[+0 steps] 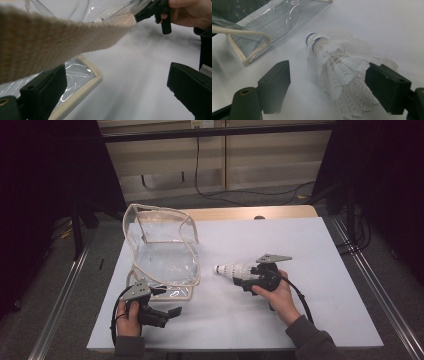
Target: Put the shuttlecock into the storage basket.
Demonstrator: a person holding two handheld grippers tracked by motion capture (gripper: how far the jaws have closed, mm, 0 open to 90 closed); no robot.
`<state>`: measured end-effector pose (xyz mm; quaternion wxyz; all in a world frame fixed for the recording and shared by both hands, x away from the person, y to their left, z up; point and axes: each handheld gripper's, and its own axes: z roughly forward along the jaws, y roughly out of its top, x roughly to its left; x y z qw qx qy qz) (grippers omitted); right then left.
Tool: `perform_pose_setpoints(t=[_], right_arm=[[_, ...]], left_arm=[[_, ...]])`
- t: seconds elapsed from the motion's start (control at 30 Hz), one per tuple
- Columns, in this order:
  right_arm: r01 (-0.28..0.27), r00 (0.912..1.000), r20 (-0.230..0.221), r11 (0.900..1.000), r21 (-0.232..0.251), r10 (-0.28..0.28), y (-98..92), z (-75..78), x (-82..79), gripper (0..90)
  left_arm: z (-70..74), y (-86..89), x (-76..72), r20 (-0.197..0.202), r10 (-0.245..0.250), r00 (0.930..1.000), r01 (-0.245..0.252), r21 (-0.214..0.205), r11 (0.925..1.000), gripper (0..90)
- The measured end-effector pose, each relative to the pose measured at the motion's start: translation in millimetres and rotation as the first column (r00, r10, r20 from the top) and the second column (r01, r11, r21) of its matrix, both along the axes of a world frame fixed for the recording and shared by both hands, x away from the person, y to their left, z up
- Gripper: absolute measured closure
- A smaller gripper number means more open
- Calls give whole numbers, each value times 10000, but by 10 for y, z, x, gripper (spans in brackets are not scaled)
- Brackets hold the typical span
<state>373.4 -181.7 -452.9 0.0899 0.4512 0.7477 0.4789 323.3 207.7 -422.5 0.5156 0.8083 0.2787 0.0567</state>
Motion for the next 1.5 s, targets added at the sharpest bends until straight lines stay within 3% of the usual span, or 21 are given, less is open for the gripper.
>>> perform_pose_setpoints(t=[0.43, 0.83, 0.93, 1.0, 1.13, 1.27, 1.37, 1.5], right_arm=[[-57, 10000, -2, 9999, -151, 57, 77, 4, 51, 197], [125, 9999, 48, 9984, -555, -122, 161, -7, 88, 339], [174, 9997, 175, 9980, -606, -164, 189, 0, 96, 409], [76, 9995, 297, 9974, -714, -55, 209, -5, 101, 528], [103, 9998, 175, 9967, -800, -90, 236, -25, 108, 553], [122, 9994, 334, 9950, -988, -89, 246, -19, 112, 716], [77, 9997, 247, 9940, -1089, -50, 245, -17, 112, 754], [-5, 9998, 195, 9963, -860, 22, 223, 4, 111, 821]], left_arm=[[-3, -3, 7, -4, -23, 10000, 23, 49, 10000, 29], [-6, 3, 13, -28, -48, 10000, 48, 60, 10000, 29], [-8, 1, 11, -30, -28, 10000, 28, 21, 10000, 29], [-8, 4, 13, -52, -36, 10000, 37, 51, 10000, 29], [-10, 11, 16, -30, -43, 10000, 43, 48, 10000, 29], [-13, 11, 15, -47, -46, 10000, 46, -4, 10000, 29], [-14, 16, 16, -43, -58, 10000, 58, 6, 10000, 29], [-14, 15, 14, -42, -45, 10000, 45, 11, 10000, 29]])
